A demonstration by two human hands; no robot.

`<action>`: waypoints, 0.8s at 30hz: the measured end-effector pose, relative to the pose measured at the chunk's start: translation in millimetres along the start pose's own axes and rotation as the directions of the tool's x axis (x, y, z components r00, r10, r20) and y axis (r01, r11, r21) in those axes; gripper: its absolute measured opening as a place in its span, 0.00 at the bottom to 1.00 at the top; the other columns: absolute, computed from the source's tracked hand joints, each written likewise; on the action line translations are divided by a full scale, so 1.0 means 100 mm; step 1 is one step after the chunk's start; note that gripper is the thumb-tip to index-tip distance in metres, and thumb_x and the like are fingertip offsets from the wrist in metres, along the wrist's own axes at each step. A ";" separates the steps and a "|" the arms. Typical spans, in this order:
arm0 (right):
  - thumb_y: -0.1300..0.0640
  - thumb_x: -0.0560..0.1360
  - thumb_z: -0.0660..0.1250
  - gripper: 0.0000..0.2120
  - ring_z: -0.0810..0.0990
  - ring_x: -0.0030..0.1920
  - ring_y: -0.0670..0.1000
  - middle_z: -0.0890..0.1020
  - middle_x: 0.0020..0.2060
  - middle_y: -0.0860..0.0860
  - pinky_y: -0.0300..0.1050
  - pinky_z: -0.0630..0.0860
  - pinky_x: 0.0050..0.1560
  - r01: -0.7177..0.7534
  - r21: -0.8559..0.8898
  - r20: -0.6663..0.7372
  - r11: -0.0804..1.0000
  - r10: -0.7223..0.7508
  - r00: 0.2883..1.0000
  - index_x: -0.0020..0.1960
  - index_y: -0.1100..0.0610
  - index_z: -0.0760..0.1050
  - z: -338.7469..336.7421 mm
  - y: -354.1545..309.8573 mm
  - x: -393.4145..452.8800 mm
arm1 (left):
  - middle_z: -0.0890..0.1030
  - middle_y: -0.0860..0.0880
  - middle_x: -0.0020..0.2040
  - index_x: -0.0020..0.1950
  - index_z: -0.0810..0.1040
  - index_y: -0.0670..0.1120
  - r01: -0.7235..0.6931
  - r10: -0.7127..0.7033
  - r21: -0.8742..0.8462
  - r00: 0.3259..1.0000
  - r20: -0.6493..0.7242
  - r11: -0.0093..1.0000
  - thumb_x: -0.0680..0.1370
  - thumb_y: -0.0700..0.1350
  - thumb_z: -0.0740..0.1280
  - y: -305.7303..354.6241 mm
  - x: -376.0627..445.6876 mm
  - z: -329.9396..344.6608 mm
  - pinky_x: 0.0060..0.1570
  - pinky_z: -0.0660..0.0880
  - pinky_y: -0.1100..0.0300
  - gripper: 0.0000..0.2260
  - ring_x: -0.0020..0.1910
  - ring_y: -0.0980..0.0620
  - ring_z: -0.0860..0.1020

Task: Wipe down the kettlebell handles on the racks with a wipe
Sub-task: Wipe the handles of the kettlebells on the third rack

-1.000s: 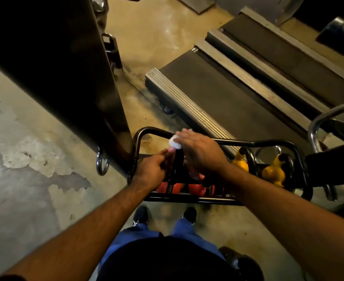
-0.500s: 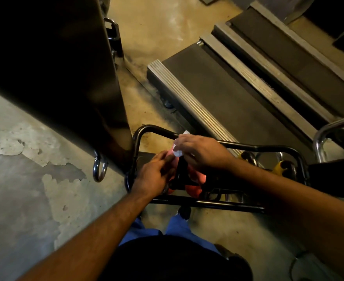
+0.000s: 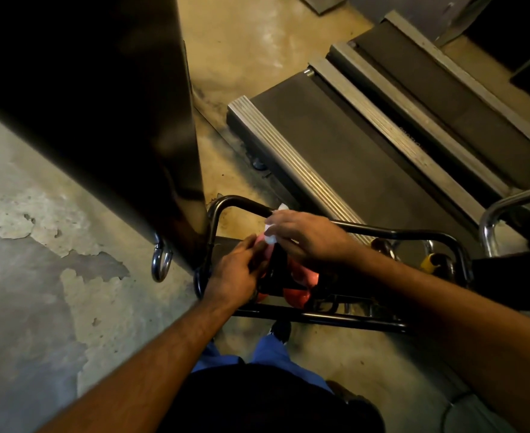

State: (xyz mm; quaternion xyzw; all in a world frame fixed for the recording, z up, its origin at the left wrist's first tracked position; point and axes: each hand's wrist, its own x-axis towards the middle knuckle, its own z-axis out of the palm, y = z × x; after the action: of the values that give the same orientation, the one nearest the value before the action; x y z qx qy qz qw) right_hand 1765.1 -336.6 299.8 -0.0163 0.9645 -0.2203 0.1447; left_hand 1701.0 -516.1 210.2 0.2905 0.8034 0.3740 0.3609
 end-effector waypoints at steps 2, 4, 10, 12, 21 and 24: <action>0.49 0.82 0.54 0.20 0.79 0.62 0.54 0.80 0.63 0.54 0.53 0.78 0.58 -0.082 0.014 -0.070 0.997 0.083 0.994 0.62 0.57 0.79 -0.02 0.04 -0.01 | 0.67 0.55 0.76 0.75 0.66 0.55 0.012 -0.011 0.040 1.000 -0.009 0.999 0.81 0.48 0.64 0.02 0.02 0.00 0.65 0.74 0.52 0.22 0.68 0.52 0.72; 0.46 0.81 0.52 0.22 0.78 0.61 0.53 0.80 0.62 0.53 0.52 0.78 0.57 -0.133 -0.003 -0.076 0.991 0.132 0.988 0.61 0.56 0.79 -0.03 0.00 0.03 | 0.66 0.54 0.76 0.76 0.66 0.53 0.012 -0.012 0.044 1.000 -0.014 0.999 0.81 0.46 0.64 0.04 0.03 -0.01 0.67 0.72 0.54 0.23 0.70 0.52 0.71; 0.44 0.78 0.52 0.25 0.79 0.62 0.53 0.82 0.61 0.53 0.53 0.79 0.58 -0.064 -0.036 -0.060 0.997 0.061 0.996 0.59 0.55 0.82 0.00 -0.07 -0.05 | 0.70 0.56 0.73 0.73 0.71 0.53 -0.007 0.009 0.043 0.999 -0.037 0.999 0.80 0.47 0.66 0.10 0.03 -0.06 0.63 0.68 0.65 0.20 0.67 0.54 0.74; 0.42 0.77 0.48 0.29 0.77 0.66 0.54 0.80 0.65 0.54 0.54 0.78 0.62 -0.160 0.005 -0.119 0.987 0.159 0.980 0.62 0.55 0.81 -0.01 -0.07 -0.07 | 0.72 0.55 0.72 0.72 0.73 0.53 0.008 -0.005 0.058 0.999 -0.047 0.998 0.79 0.48 0.67 0.14 0.06 -0.08 0.59 0.67 0.66 0.20 0.66 0.53 0.75; 0.54 0.77 0.62 0.17 0.76 0.68 0.57 0.79 0.66 0.57 0.60 0.78 0.63 -0.082 -0.116 -0.157 0.990 0.063 0.986 0.63 0.56 0.80 0.10 -0.09 -0.18 | 0.81 0.55 0.62 0.69 0.76 0.55 0.047 -0.046 0.010 0.996 -0.074 0.999 0.76 0.48 0.72 0.14 0.07 -0.10 0.54 0.72 0.65 0.21 0.59 0.56 0.78; 0.58 0.74 0.68 0.15 0.76 0.68 0.60 0.82 0.62 0.57 0.59 0.73 0.67 0.059 -0.137 -0.157 0.989 -0.081 0.984 0.60 0.57 0.82 0.33 -0.29 -0.32 | 0.81 0.53 0.61 0.68 0.76 0.54 0.037 -0.037 -0.002 0.998 -0.058 0.999 0.77 0.46 0.71 0.14 0.07 -0.11 0.47 0.71 0.70 0.20 0.54 0.60 0.77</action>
State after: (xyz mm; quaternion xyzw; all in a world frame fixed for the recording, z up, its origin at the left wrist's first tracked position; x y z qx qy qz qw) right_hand 1804.3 -373.2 292.7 -0.0419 0.9844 -0.1615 0.0564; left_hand 1690.8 -507.8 223.9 0.2644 0.8186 0.3761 0.3442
